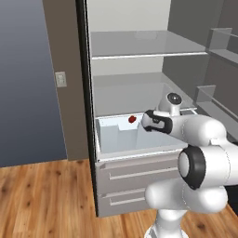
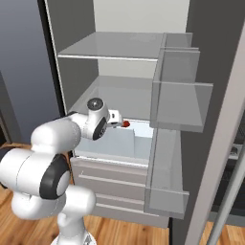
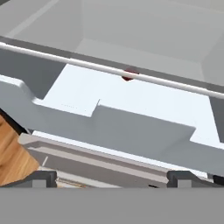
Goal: Fully open the fridge drawer.
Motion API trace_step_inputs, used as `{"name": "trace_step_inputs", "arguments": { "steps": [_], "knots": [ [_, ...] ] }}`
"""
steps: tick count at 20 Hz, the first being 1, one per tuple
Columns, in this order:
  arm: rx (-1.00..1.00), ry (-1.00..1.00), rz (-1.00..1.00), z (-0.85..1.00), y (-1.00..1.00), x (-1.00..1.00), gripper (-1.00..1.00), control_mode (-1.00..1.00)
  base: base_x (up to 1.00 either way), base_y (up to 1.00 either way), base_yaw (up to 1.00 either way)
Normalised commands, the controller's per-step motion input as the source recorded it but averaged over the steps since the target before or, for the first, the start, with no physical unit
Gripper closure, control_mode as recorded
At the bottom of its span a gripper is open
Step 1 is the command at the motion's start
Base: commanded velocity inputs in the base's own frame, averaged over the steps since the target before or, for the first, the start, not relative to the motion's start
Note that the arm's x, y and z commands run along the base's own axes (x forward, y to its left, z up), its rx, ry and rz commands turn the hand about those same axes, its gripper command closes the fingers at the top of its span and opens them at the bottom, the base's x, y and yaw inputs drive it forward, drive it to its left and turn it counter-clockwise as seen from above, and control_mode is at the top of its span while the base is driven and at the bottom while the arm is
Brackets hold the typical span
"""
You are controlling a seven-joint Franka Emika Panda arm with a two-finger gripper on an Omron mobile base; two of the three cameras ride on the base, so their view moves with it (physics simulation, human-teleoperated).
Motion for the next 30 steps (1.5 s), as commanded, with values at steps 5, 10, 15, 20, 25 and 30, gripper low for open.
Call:
{"name": "trace_step_inputs", "arguments": {
  "steps": [5, 10, 15, 20, 25, 30],
  "knots": [
    [0.08, -0.01, -0.2, 0.11, 0.0, 0.11, -1.0, -1.0, 0.0, 0.0, 0.0],
    [0.1, -0.01, -0.2, 0.0, 0.0, 0.22, -1.0, -1.0, 0.0, 0.0, 0.0],
    [0.08, -0.07, -0.14, -0.06, 0.0, 0.31, -1.0, -1.0, 0.0, 0.0, 0.0],
    [0.02, 0.0, -0.06, -0.49, -0.03, 0.1, -1.0, -1.0, 0.0, 0.0, 0.0],
    [0.01, 0.0, 0.0, -0.2, -0.05, 0.05, -1.0, -1.0, 0.0, 0.0, 0.0],
    [0.01, -0.02, 0.0, 0.03, 0.0, 0.34, -1.0, -1.0, 0.0, 0.0, 0.0]
  ]
}}
